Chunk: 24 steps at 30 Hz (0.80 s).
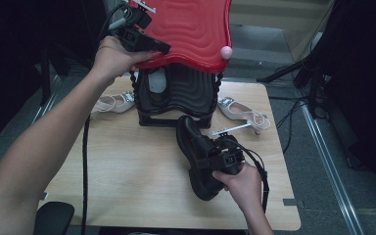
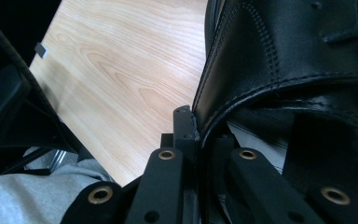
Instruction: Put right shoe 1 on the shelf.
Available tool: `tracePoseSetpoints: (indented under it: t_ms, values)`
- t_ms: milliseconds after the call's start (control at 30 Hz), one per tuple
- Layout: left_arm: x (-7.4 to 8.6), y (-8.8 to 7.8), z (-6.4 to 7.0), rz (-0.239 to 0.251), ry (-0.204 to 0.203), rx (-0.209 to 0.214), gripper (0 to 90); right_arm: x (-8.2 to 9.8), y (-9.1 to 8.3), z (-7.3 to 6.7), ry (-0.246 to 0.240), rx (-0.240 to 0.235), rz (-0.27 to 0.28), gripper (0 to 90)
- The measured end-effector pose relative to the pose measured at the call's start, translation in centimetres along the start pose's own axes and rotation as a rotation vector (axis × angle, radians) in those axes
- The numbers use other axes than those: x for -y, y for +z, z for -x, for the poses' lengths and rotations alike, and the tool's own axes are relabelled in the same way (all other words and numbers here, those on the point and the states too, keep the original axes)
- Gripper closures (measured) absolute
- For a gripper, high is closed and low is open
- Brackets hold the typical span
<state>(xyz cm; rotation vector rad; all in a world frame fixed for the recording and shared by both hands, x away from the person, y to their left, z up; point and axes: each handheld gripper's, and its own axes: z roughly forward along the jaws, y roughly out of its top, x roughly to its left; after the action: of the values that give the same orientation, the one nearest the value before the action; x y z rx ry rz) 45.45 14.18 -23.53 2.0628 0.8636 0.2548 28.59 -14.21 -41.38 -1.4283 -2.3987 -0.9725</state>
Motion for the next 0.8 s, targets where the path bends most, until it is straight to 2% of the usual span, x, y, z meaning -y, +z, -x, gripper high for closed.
tracePoseSetpoints:
  t_ms: [300, 467, 567, 800]
  values:
    - [0.0, 0.1, 0.1, -0.004, 0.007, -0.018, 89.9, -0.4, -2.8, -1.2, -0.028, -0.065, 0.041, 87.7]
    - [0.0, 0.1, 0.1, -0.006, 0.007, -0.019, 90.0, -1.4, -4.0, -2.2, -0.059, -0.057, 0.079, 87.7]
    - [0.0, 0.1, 0.1, -0.003, 0.008, -0.018, 90.0, -2.5, -4.3, -2.5, -0.074, -0.04, 0.103, 87.5]
    - [0.1, 0.1, 0.1, 0.001, 0.007, -0.016, 90.0, -5.7, -3.7, -2.9, -0.118, 0.081, 0.153, 87.5]
